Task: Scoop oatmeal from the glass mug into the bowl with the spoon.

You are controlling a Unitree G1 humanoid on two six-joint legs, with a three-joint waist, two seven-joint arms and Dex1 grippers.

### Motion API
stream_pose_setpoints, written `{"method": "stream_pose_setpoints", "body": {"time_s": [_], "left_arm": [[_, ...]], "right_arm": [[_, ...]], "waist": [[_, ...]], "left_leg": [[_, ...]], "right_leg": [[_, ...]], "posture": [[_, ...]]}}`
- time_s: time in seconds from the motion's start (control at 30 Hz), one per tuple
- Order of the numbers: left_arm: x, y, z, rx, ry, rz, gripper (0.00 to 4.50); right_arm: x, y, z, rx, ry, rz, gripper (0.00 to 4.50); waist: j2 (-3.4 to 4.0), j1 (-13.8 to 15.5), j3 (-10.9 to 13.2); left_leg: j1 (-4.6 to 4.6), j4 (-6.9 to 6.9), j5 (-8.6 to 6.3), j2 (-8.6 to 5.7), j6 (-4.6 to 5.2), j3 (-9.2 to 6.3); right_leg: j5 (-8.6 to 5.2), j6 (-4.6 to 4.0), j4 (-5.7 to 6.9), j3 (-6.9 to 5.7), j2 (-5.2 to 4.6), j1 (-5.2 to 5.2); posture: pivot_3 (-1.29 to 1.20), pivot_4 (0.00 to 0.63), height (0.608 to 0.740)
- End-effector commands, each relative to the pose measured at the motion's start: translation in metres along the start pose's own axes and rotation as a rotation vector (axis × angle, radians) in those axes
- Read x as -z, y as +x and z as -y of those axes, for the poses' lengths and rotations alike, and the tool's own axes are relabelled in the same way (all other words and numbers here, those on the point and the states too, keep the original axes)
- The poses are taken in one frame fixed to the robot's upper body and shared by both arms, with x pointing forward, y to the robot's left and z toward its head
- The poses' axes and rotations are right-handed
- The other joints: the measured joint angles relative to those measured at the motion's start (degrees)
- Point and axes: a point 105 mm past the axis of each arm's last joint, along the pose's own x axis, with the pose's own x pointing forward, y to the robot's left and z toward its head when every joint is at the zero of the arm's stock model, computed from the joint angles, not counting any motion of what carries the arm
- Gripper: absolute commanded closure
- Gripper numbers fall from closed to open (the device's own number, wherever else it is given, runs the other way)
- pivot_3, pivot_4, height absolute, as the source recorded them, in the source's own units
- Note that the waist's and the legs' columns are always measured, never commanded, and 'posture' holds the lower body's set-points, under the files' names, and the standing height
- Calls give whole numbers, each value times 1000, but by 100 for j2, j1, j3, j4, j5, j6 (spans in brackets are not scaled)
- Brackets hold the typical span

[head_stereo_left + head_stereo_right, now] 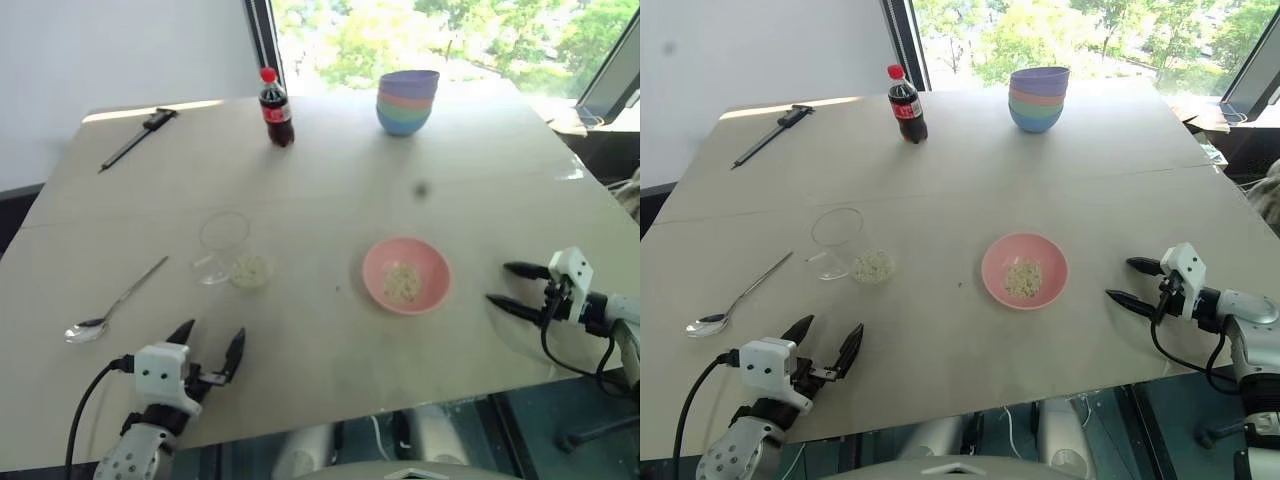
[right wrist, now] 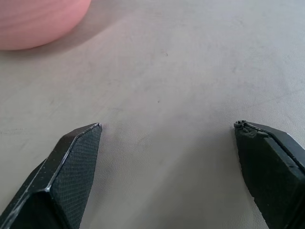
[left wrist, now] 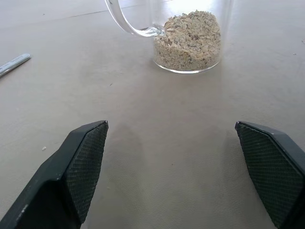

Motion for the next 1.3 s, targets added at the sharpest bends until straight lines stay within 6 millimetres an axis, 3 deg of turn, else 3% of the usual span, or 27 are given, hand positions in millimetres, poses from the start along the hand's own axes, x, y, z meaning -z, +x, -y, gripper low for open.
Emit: {"method": "stream_pose_setpoints", "body": {"time_s": [0.03, 0.77, 1.03, 1.2, 1.3], "left_arm": [[5, -3, -3, 4, 26, -23, 0], [-1, 4, -11, 26, 54, 2, 0], [-8, 2, -26, -26, 29, 30, 0], [-25, -3, -63, -93, 65, 58, 0], [-41, -4, -84, -70, 60, 59, 0]], "right_arm": [[-4, -4, 3, 16, -7, 19, 20], [0, 2, -5, 29, 0, 42, 20], [-2, -1, -16, -48, 28, 43, 20], [-36, -6, -50, -263, -7, 56, 20], [-78, -2, -78, -405, -23, 91, 20]], "waist": [[0, 0, 0], [10, 0, -5], [9, 0, -4], [18, 4, 4], [33, -10, 16]], "left_leg": [[0, 0, 0, 0, 0, 0], [2, -1, 0, 2, 0, -1], [1, -1, 0, 2, 0, -2], [-8, -1, 0, 4, 0, -10], [-14, -2, 0, 5, 0, -11]], "right_leg": [[0, 0, 0, 0, 0, 0], [1, 0, 2, 0, 3, 0], [1, 0, 2, 0, 3, 0], [1, -1, 1, 1, 2, -7], [0, 1, 3, -1, 1, -15]], "posture": [[0, 150, 740], [0, 150, 740], [0, 150, 740], [0, 150, 740], [0, 150, 740]]}}
